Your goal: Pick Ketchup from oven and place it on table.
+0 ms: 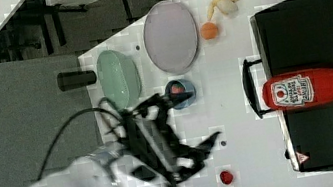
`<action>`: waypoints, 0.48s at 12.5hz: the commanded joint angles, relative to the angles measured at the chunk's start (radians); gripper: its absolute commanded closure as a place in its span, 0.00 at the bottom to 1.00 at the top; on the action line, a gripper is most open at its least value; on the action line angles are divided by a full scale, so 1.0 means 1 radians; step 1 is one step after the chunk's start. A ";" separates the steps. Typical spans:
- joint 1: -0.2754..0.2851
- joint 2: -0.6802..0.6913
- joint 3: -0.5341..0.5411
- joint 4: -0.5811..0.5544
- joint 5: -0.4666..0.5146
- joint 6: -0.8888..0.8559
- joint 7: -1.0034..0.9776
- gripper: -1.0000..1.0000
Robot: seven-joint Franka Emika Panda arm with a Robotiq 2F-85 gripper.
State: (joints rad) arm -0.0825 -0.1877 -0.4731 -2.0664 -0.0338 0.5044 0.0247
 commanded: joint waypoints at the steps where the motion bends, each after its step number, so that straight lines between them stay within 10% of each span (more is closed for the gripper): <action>1: -0.017 0.108 -0.014 -0.006 -0.018 0.086 -0.024 0.00; 6: -0.023 0.269 -0.084 0.012 -0.006 0.209 -0.023 0.00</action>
State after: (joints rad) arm -0.1233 0.1428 -0.5615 -2.0488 -0.0659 0.6973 0.0220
